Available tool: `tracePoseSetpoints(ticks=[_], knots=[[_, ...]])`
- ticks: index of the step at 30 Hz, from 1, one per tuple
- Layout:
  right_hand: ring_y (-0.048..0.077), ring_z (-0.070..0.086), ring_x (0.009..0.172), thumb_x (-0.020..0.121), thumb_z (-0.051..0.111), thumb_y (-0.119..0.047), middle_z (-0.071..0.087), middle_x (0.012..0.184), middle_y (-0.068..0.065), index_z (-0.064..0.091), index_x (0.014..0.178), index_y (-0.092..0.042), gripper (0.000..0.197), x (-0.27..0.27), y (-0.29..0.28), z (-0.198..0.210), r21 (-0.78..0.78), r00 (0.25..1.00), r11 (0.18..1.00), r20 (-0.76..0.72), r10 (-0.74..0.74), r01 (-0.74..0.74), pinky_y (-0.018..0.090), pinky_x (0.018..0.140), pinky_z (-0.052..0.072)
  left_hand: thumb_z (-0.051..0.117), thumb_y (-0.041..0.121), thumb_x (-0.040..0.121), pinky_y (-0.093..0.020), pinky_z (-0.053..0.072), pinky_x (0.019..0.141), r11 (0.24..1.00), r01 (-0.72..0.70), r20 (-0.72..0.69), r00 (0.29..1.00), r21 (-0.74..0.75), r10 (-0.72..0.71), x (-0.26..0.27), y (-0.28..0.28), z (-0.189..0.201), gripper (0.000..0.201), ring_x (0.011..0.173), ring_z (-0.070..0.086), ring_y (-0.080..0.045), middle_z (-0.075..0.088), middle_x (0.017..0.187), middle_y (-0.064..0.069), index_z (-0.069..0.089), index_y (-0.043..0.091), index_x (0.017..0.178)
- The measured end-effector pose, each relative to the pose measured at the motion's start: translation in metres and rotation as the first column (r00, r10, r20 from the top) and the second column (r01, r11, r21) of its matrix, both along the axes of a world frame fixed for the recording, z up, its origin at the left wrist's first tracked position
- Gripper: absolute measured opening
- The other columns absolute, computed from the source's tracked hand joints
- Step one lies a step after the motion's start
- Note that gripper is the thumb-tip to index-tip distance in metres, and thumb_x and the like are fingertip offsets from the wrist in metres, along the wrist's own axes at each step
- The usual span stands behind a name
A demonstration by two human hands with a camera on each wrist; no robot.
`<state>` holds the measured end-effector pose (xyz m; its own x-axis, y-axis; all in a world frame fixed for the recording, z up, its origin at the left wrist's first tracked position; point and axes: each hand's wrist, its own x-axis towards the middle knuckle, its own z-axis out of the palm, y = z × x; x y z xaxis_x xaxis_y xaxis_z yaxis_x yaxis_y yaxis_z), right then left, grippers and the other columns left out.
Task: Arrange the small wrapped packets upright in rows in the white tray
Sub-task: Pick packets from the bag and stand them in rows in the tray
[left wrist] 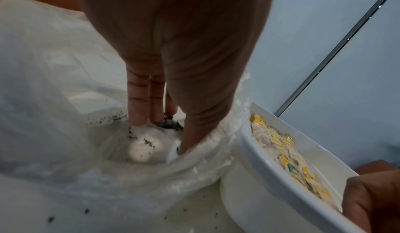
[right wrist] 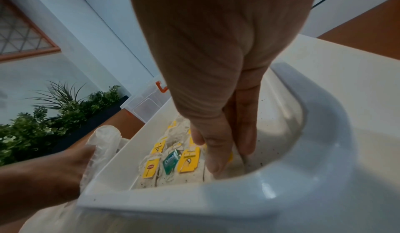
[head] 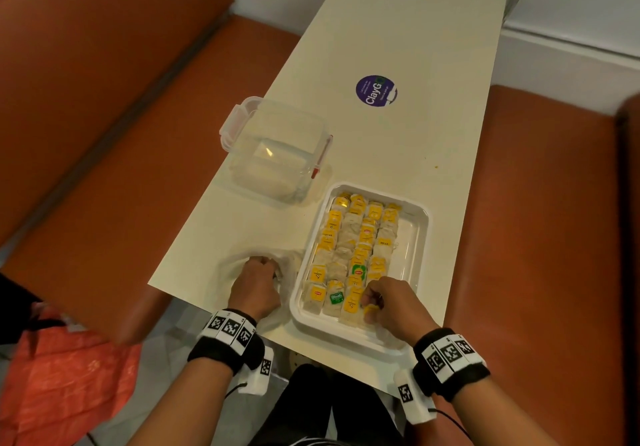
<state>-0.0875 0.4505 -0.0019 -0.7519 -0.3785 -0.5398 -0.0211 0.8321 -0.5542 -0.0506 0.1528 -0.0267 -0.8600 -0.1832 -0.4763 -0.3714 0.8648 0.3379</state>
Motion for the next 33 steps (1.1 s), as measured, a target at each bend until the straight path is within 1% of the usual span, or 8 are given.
tracePoseSetpoints(ticks=[4,8,14,18,23,28,30,33], knots=[[0.002,0.051,0.077,0.068,0.089,-0.019,0.055,0.095,-0.013,0.071,0.088,-0.028,0.028,0.001,0.0,0.005,0.08,0.996,0.997,-0.086,0.03,-0.023,0.015,0.062,0.033,0.07,0.008,0.084,-0.042,0.056,0.093,0.999,-0.024,-0.021,0.999,0.027,0.024,0.0,0.002,0.001,0.039,0.114,0.061,-0.028,0.054,0.132,-0.008,0.065,0.015,0.122],[0.011,0.053,0.082,0.073,0.083,-0.02,0.053,0.093,-0.012,0.066,0.086,-0.03,0.023,0.002,-0.002,0.01,0.135,0.986,0.987,-0.13,0.104,-0.086,0.017,0.06,0.032,0.072,0.01,0.083,-0.041,0.056,0.094,1.0,-0.007,-0.009,1.0,0.03,0.007,-0.002,0.004,0.002,0.046,0.117,0.06,-0.029,0.053,0.134,-0.007,0.062,0.015,0.128],[0.004,0.06,0.077,0.084,0.081,-0.038,0.063,0.09,-0.012,0.064,0.095,-0.032,0.021,-0.009,-0.052,0.05,-0.204,0.966,0.971,-0.196,-0.166,0.126,0.021,0.068,0.048,0.067,0.009,0.089,-0.041,0.056,0.094,0.999,0.032,-0.008,0.999,0.017,-0.032,-0.004,0.006,0.003,0.033,0.115,0.058,-0.029,0.051,0.132,-0.01,0.064,0.01,0.121],[0.005,0.063,0.08,0.083,0.08,-0.05,0.063,0.101,-0.014,0.062,0.113,-0.03,0.041,-0.011,-0.107,0.067,-0.286,0.981,0.952,-0.124,-0.149,0.109,0.025,0.072,0.052,0.065,0.014,0.091,-0.041,0.053,0.086,0.995,0.014,-0.069,0.998,0.096,-0.008,-0.002,0.004,0.005,0.021,0.105,0.059,-0.03,0.049,0.126,-0.006,0.065,0.016,0.112],[0.02,0.059,0.111,0.084,0.077,-0.043,0.054,0.128,0.003,0.045,0.138,-0.017,0.068,-0.021,-0.157,0.048,-0.154,0.985,0.985,-0.142,-0.101,0.078,0.031,0.085,0.048,0.069,0.008,0.087,-0.03,0.038,0.071,0.982,-0.08,-0.136,0.985,0.174,0.104,0.002,-0.004,0.009,0.023,0.086,0.059,-0.027,0.052,0.102,-0.001,0.055,0.026,0.083],[0.032,0.067,0.089,0.087,0.059,-0.011,0.069,0.098,0.012,0.047,0.131,-0.015,0.046,-0.037,-0.173,0.034,-0.074,0.991,0.997,-0.13,-0.042,0.032,0.034,0.059,0.045,0.078,0.015,0.083,-0.037,0.056,0.083,0.934,-0.202,-0.188,0.946,0.294,0.264,0.009,-0.018,0.009,0.02,0.092,0.066,-0.018,0.067,0.101,0.004,0.077,0.024,0.101],[0.03,0.068,0.085,0.087,0.055,-0.01,0.071,0.094,0.011,0.052,0.126,-0.015,0.039,-0.042,-0.172,0.034,-0.077,0.99,0.996,-0.13,-0.062,0.052,0.039,0.067,0.055,0.082,0.019,0.082,-0.031,0.056,0.083,0.915,-0.245,-0.151,0.941,0.32,0.304,0.011,-0.025,0.009,0.031,0.09,0.067,-0.014,0.068,0.111,0.006,0.075,0.027,0.111],[0.027,0.068,0.088,0.091,0.057,-0.009,0.073,0.093,0.008,0.06,0.12,-0.014,0.029,-0.047,-0.169,0.035,-0.097,0.992,0.995,-0.116,-0.051,0.04,0.036,0.073,0.054,0.089,0.025,0.075,-0.023,0.053,0.086,0.906,-0.215,-0.097,0.959,0.364,0.267,0.012,-0.028,0.007,0.061,0.094,0.065,-0.008,0.062,0.124,0.006,0.066,0.028,0.132]])
